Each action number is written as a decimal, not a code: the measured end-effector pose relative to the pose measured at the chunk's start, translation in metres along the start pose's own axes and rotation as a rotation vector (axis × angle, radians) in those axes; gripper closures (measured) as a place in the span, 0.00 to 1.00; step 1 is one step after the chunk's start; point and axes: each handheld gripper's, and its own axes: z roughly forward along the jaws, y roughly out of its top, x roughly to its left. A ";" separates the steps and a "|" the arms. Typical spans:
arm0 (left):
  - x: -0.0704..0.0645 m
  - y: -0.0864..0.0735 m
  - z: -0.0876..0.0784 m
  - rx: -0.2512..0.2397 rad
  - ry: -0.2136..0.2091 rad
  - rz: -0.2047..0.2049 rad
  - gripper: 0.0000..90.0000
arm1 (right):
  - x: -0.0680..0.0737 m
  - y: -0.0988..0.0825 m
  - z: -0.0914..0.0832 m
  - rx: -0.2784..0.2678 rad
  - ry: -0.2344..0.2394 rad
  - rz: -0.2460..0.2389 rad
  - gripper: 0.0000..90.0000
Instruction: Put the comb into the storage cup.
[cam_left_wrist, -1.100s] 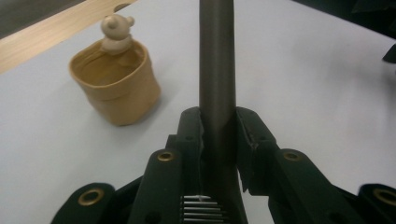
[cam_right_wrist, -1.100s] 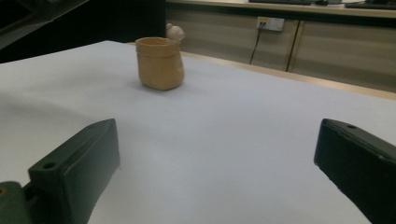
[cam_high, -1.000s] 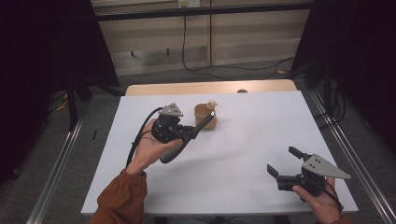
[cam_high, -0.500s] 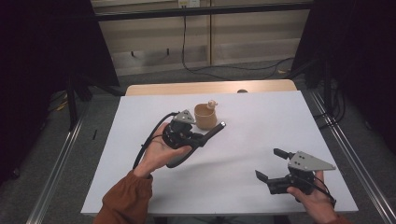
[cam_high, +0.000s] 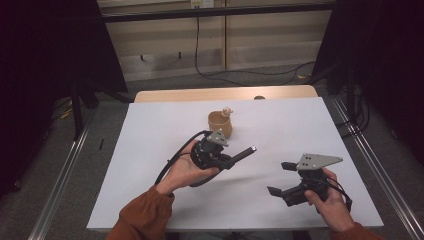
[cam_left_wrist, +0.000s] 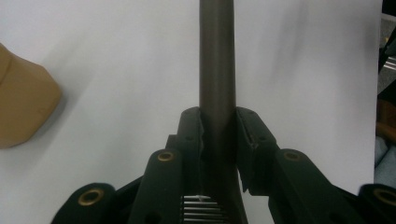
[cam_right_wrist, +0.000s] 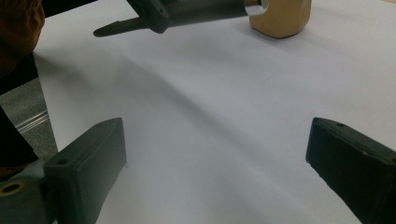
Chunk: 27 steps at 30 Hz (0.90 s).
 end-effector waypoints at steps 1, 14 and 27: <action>-0.002 0.000 0.001 0.005 -0.005 0.006 0.81 | 0.000 0.001 0.000 0.002 -0.009 -0.005 0.04; -0.012 0.006 0.004 0.050 -0.029 0.059 0.81 | -0.010 0.021 0.006 0.046 0.046 -0.110 0.03; -0.020 0.008 0.008 0.088 -0.084 0.094 0.81 | -0.012 0.035 0.016 0.168 0.156 -0.183 0.12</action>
